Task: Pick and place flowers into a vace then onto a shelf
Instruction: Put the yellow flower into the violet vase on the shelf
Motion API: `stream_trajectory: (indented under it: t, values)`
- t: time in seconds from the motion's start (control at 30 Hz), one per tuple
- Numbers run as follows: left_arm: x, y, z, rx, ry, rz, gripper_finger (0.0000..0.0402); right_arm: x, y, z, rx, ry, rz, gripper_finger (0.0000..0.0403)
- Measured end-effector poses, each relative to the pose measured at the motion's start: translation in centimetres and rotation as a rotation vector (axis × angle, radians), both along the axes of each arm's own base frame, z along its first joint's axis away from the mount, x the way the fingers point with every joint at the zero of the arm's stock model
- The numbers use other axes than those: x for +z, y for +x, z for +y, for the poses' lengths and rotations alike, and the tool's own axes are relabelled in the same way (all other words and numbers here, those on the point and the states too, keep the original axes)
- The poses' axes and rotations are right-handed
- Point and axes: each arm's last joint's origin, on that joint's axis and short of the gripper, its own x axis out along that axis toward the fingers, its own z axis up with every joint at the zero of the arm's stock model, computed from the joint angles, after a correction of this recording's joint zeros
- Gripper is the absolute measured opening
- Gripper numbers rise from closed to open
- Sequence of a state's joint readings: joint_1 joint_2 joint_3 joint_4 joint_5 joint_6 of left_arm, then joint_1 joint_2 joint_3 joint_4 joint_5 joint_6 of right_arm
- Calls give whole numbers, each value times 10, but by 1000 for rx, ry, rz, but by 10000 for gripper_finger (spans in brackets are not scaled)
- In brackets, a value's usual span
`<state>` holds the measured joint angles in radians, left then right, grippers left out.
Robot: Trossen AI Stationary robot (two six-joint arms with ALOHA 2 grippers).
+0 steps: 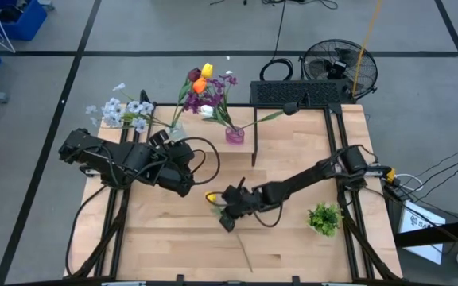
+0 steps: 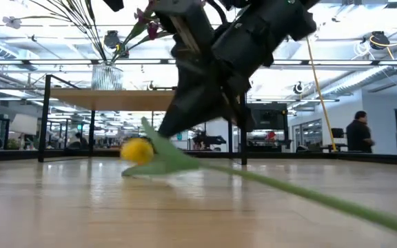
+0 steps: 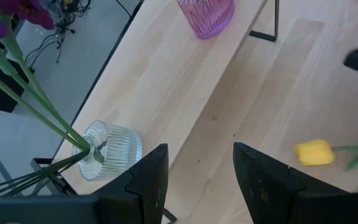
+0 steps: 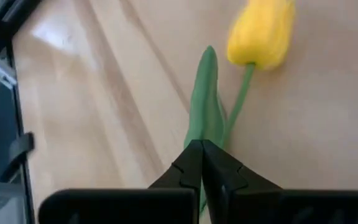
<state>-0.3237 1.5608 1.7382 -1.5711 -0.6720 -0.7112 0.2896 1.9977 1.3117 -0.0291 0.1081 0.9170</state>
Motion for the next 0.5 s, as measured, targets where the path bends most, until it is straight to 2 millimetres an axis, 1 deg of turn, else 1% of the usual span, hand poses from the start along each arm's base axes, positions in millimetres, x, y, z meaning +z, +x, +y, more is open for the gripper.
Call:
stream_trajectory:
  t: [0.07, 0.17, 0.27, 0.37, 0.5]
  values:
    - [0, 0, 0, -1, 0, 0, 186, 12, -1, -7, -3, -9, -15, 0]
    - [0, 0, 0, -1, 5, 0, 186, 35, -3, -15, 3, -17, -75, 0]
    - [1, -1, 0, -1, 7, -3, 186, 58, -9, -23, -8, -55, -126, 0]
    - [5, -5, 2, 6, 0, -25, 186, 87, -20, -34, -59, -94, -171, 0]
    - [19, -21, 9, 69, -27, -123, 186, 129, -43, -45, -122, -197, -246, 0]
